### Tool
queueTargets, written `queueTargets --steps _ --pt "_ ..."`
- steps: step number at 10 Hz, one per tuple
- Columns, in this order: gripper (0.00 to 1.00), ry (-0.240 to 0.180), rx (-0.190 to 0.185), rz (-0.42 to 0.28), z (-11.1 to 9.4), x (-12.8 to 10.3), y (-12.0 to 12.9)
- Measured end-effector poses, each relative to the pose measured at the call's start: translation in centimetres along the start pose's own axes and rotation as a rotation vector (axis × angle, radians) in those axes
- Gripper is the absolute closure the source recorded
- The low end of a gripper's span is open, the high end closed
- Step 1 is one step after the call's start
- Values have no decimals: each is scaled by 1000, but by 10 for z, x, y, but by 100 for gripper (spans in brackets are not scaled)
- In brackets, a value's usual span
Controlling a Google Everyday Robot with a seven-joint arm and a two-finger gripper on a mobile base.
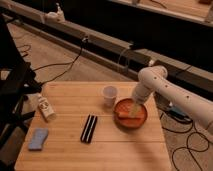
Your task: Place the pepper in the ceramic cup
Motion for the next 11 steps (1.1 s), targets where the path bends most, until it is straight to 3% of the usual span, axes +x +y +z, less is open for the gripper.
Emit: queueTargets --steps 5,8,11 --pt "26 2 -126 22 54 -4 10" --pt "53 6 -137 16 63 -4 6" --pt "85 3 -107 13 52 -4 -2"
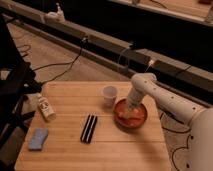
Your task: Place the pepper in the ceramic cup
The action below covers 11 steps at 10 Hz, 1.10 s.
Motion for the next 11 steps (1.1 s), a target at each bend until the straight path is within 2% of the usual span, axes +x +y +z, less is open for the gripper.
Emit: queueTargets --steps 2,6,7,9,11 --pt "98 -12 48 15 -24 0 -9" --pt "100 -18 242 60 -132 -2 -49" --pt "100 -19 288 62 -162 -13 -60" --pt "100 -28 330 40 -192 -42 -69" --pt "100 -39 343 -10 -204 -79 -66"
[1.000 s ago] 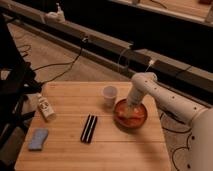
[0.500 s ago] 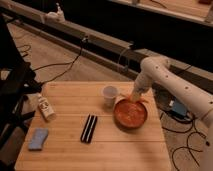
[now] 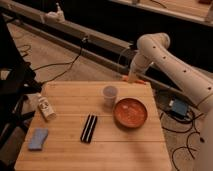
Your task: Place the pepper in the ceramic cup
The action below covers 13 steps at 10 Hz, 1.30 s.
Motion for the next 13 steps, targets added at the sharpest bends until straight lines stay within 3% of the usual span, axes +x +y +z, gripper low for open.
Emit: queueTargets --steps 2,5,7,9,12,13 --pt "100 -26 -36 -58 12 -37 18" --pt "99 -38 -113 -89 44 -56 44" --pt "85 -42 -156 -84 63 -57 54" --pt "61 -54 -193 -81 80 -61 57" --pt "34 -66 -219 -83 89 -62 55" --pt "30 -73 -223 -85 88 -61 53"
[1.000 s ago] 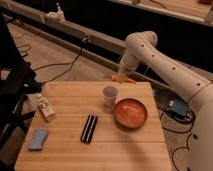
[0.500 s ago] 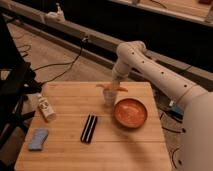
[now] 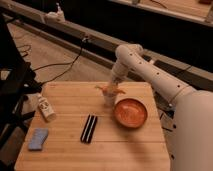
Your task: Place the pepper in the ceramic cup
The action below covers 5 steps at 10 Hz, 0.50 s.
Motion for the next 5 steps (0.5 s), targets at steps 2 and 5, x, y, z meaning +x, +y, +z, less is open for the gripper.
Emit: queueTargets --steps 2,5 --pt "30 -7 -1 -1 -2 0 -1" --pt "30 -7 -1 -2 -2 0 -1"
